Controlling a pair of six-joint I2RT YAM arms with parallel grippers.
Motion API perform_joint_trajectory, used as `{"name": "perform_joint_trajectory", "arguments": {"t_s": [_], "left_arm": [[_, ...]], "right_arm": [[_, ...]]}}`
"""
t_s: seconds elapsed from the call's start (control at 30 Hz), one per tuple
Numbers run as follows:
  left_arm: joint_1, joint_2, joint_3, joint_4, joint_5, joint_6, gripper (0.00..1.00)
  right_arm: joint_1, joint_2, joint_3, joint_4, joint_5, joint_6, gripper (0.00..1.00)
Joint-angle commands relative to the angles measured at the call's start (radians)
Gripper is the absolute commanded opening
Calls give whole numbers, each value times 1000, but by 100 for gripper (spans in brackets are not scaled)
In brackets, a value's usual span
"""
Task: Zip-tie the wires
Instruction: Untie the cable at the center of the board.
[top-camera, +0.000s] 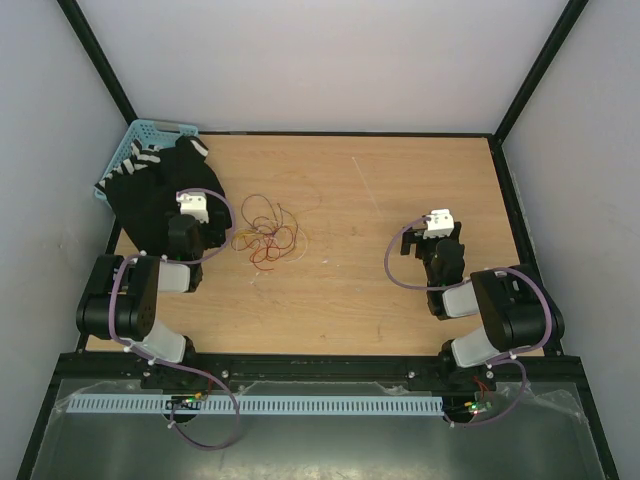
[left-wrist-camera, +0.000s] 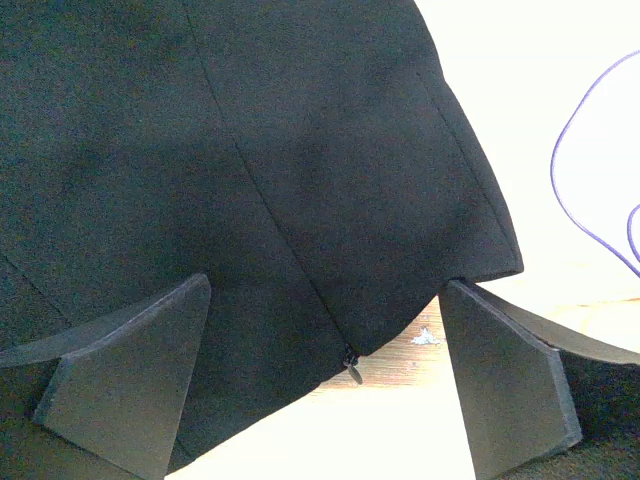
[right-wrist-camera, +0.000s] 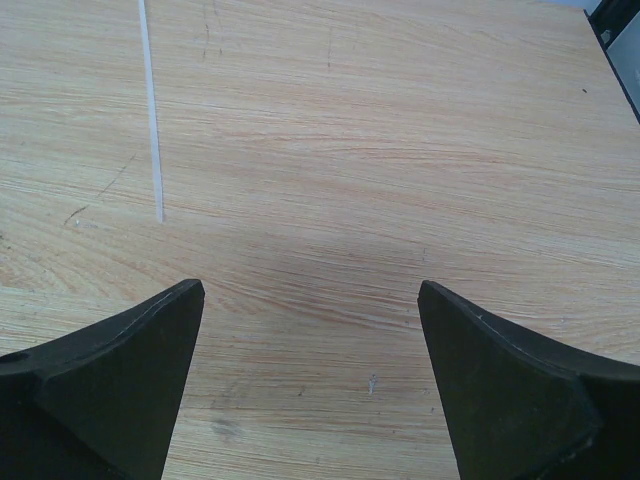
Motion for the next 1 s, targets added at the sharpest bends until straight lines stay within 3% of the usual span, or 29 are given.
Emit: {"name": "perform_joint_trajectory", "arguments": {"t_s": [0.0,0.33,0.47,0.53,0.63,0.7,0.8,0.97], "left_arm": [[3,-9,3,19,11,-9,99],[4,-8,4,20,11,-8,99],[6,-13,1,21,14,-9,99],[-3,-54,3,1,11,9,99],[-83,-216,48,-205,-150,35,99],[-140,-339,118,-386,-221,-41,99],[-176,-521,213,-690,-147,-240,99],[-182,-727,357,-1170,-56,-374,99]], "right_arm": [[5,2,12,15,-8,4,99],[5,-13,50,-39,-31,-3,99],[7,-156,288,-575,-59,63,100],[12,-241,351,-749,-119,160,97],[67,-338,392,-890,-144,282,96],[100,-362,414,-952,-169,371,96],[144,-339,469,-1008,-215,462,95],[243,-171,656,-1070,-209,458,94]]}}
